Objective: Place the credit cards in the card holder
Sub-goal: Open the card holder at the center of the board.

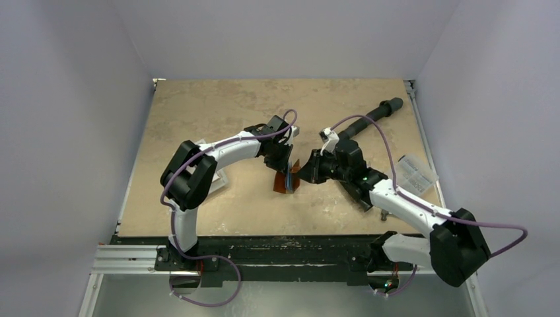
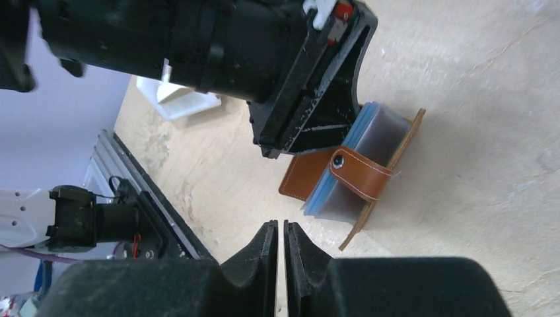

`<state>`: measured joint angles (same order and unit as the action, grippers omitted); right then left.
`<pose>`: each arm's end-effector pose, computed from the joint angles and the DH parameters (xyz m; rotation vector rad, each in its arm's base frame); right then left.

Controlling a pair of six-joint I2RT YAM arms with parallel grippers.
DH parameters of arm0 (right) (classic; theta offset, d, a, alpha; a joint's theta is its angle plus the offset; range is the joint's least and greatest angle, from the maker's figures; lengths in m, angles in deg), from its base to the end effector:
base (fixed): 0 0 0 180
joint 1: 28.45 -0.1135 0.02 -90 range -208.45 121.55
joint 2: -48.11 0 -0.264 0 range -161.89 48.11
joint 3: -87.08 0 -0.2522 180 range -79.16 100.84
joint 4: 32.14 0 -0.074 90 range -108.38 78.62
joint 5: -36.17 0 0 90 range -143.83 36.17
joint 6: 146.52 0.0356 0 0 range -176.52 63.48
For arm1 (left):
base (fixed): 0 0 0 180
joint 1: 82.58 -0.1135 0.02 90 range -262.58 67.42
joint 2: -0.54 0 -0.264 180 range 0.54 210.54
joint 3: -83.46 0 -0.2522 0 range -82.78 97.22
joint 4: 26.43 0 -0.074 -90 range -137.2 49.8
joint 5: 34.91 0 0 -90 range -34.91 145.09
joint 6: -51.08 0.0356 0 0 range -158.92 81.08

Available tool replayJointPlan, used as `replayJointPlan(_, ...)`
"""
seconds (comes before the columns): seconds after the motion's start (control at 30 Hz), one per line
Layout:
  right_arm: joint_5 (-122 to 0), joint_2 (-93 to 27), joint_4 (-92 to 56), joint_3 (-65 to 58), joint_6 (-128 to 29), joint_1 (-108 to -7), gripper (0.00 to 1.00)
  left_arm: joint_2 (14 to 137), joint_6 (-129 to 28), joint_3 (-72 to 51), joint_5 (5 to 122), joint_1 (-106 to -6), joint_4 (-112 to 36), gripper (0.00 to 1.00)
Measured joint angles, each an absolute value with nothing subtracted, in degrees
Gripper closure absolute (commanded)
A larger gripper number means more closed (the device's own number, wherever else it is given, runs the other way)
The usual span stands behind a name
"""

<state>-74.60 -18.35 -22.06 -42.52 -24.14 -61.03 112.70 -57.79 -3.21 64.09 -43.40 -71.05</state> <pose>0.2066 0.1470 0.2385 -0.2499 2.1550 1.0545 0.3120 -0.2615 0.1789 0.5385 2.7149 -0.5072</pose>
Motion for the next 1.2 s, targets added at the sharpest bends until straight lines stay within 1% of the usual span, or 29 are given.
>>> replayJointPlan(0.1, -75.1, -21.7, -23.4, -42.5, -23.5, -62.4, 0.91, 112.7, -57.8, -3.2, 64.4, -43.4, -71.1, 0.84)
replayJointPlan(0.2, -75.6, -25.2, -23.8, -42.1, -23.4, -63.7, 0.98, 112.7, -57.8, -3.2, 64.5, -43.4, -71.0, 0.85)
replayJointPlan(0.27, -75.8, -26.6, -24.1, -42.0, -23.2, -64.1, 1.00, 112.7, -57.8, -3.2, 64.7, -43.4, -71.0, 0.85)
replayJointPlan(0.57, -75.8, -29.2, -26.8, -40.6, -22.7, -66.5, 1.00, 112.7, -57.8, -3.2, 65.1, -43.4, -71.0, 0.86)
replayJointPlan(0.87, -75.4, -34.8, -28.8, -39.2, -22.5, -67.1, 1.00, 112.7, -57.8, -3.2, 65.3, -43.4, -71.0, 0.87)
replayJointPlan(1.2, -73.8, -36.0, -29.6, -39.2, -22.5, -67.1, 1.00, 112.5, -57.8, -3.2, 65.4, -43.4, -71.0, 0.88)
